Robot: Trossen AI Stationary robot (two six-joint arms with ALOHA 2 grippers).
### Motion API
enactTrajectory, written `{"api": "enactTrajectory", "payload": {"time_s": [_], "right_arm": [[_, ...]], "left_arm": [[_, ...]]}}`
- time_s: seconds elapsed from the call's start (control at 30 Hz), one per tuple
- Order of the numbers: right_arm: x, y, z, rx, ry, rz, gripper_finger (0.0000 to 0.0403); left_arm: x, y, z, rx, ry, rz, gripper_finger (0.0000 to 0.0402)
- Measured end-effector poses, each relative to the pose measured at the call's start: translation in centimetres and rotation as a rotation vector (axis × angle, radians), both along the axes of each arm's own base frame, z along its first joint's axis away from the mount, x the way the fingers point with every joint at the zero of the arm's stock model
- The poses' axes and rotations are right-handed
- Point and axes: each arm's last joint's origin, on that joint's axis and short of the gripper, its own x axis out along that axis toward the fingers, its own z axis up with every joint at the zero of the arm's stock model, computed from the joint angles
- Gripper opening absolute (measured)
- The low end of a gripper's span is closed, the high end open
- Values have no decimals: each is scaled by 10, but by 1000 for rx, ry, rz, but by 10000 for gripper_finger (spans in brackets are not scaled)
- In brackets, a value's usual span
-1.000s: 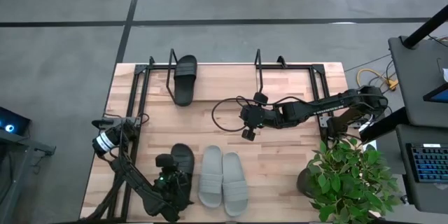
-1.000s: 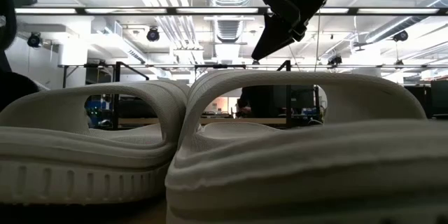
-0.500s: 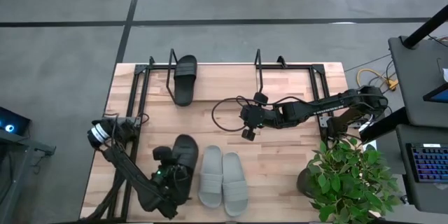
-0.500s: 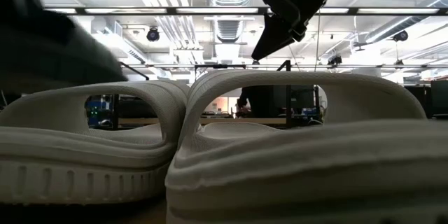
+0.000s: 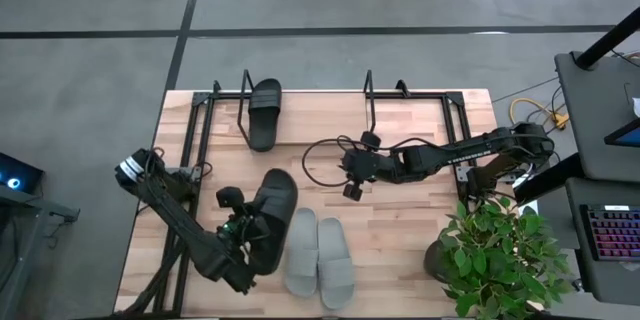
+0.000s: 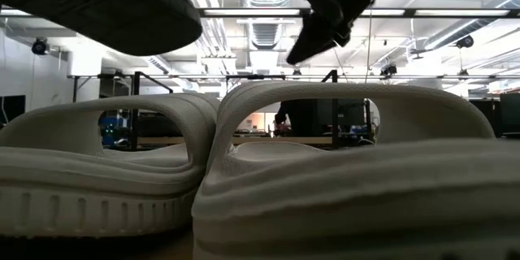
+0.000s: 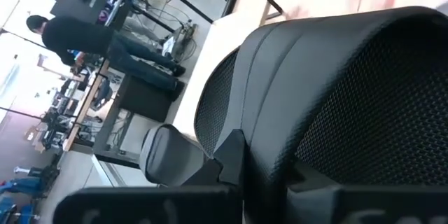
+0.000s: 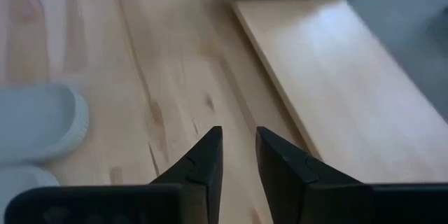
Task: Pick and place slides into the shelf
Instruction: Put the black slide on the shelf
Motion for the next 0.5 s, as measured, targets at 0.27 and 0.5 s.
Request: {"api": "enactTrajectory", "payload": {"time_s": [0.27,0.5], "right_arm": [[18,11,23,59,-250,376,80],[22,19,37,85,-406,639,89]], "left_arm": [[8,9,-1,74,66,-8,0],[15,22,2,130,84,4,0]]}}
